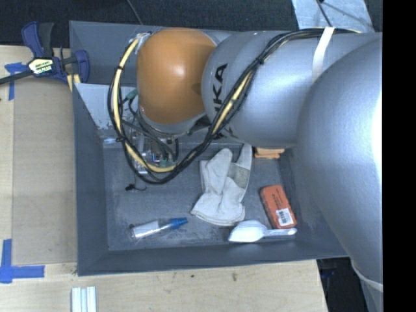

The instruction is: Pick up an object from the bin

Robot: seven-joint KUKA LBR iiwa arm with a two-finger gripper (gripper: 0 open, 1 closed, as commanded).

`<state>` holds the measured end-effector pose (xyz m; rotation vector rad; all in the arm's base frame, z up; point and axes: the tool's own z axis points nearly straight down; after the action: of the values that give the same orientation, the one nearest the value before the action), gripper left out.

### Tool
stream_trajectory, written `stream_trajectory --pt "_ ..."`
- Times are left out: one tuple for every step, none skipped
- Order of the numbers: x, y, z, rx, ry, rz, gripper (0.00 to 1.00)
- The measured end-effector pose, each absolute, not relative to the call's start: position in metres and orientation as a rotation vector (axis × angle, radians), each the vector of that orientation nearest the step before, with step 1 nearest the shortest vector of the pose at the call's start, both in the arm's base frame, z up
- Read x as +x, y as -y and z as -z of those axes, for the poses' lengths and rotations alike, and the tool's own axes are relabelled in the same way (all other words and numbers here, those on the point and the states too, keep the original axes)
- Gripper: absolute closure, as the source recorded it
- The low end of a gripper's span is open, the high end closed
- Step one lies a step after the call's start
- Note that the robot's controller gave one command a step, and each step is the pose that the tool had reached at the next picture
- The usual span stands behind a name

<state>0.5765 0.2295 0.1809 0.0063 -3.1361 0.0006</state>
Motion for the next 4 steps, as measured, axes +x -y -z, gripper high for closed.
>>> stream_trajectory --pt "0.578 -0.228 -0.186 -0.001 3.144 0.002 0.0" --pt "0.529 -0.198 -0.123 0.166 3.142 0.002 0.0" --pt "0.508 -0.18 -0.123 0.22 3.135 0.0 0.0" --pt "0.497 -0.17 -0.119 0.273 3.133 0.0 0.0"
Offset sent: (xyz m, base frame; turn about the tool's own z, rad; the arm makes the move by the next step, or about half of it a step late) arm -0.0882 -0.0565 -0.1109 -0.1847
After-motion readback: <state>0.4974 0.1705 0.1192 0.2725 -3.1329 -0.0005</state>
